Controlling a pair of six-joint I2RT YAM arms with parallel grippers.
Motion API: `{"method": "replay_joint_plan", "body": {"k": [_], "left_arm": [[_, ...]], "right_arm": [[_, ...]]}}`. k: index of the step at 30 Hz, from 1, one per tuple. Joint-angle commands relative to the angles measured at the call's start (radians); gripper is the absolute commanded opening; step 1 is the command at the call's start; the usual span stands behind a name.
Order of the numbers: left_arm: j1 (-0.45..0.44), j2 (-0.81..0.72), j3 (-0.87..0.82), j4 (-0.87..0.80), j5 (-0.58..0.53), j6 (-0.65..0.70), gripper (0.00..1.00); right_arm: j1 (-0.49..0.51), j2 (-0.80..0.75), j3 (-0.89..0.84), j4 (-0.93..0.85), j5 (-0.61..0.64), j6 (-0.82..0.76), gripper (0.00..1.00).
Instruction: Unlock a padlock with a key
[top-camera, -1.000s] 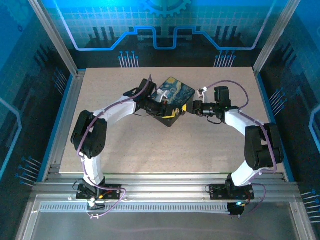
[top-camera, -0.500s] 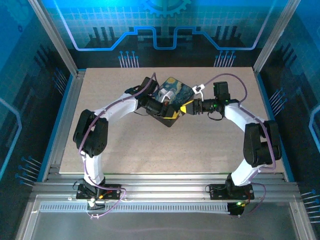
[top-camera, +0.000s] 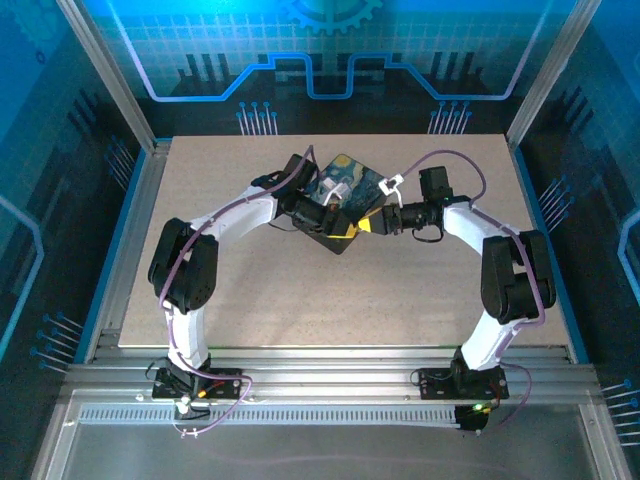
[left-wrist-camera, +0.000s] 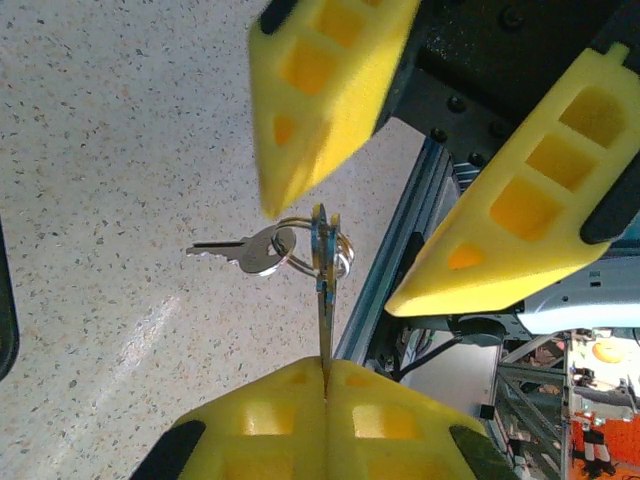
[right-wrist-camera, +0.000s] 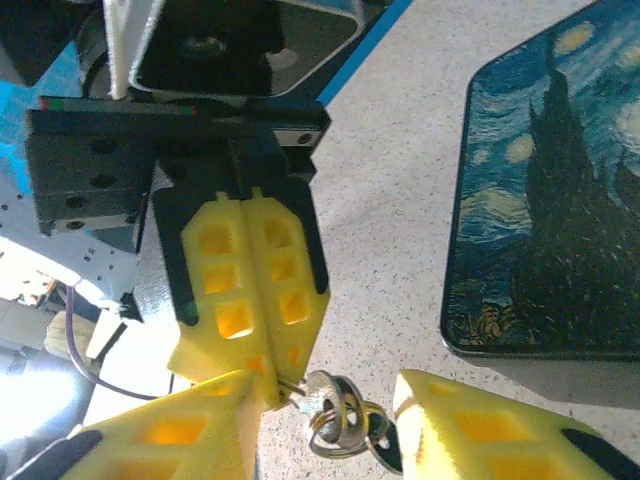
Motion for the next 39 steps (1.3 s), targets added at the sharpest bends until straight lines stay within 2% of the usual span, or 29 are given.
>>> {"method": "replay_joint_plan", "body": {"k": [1,3,7,9,11,15,20,27,32,39], "left_arm": [[-0.003,0.017,0.036,-0.025,0.038,0.029,0.0],[0.001,0.016,0.033,-0.022,0.038,0.028,0.0],[0.015,0.015,0.026,-0.006,0.031,0.011,0.0],[0.025,0.011,0.014,0.023,0.023,-0.016,0.1],[0.036,0.003,-0.001,0.06,0.022,-0.047,0.11],[0.044,-0.012,-0.022,0.098,0.012,-0.071,0.17],[0.044,-0.015,-0.041,0.126,0.011,-0.088,0.22],[0.036,-0.018,-0.076,0.162,0.01,-0.104,0.34],[0.035,-0.004,-0.082,0.174,-0.002,-0.111,0.4],[0.032,0.019,-0.069,0.193,0.0,-0.128,0.39]], "right_arm": [[0.011,-0.002,0.011,-0.037,-0.062,-0.04,0.23],[0.011,-0.006,0.002,-0.039,-0.067,-0.038,0.12],[0.009,-0.018,-0.022,-0.016,-0.057,-0.007,0.05],[0.004,-0.032,-0.059,0.066,-0.027,0.07,0.03],[-0.003,-0.04,-0.095,0.153,-0.001,0.157,0.0],[-0.025,-0.039,-0.173,0.36,0.042,0.366,0.0],[-0.032,-0.033,-0.23,0.533,0.067,0.518,0.0],[-0.038,-0.008,-0.235,0.632,0.07,0.619,0.0],[-0.036,-0.008,-0.223,0.625,0.058,0.624,0.0],[-0.02,-0.002,-0.207,0.593,0.05,0.613,0.0]]}}
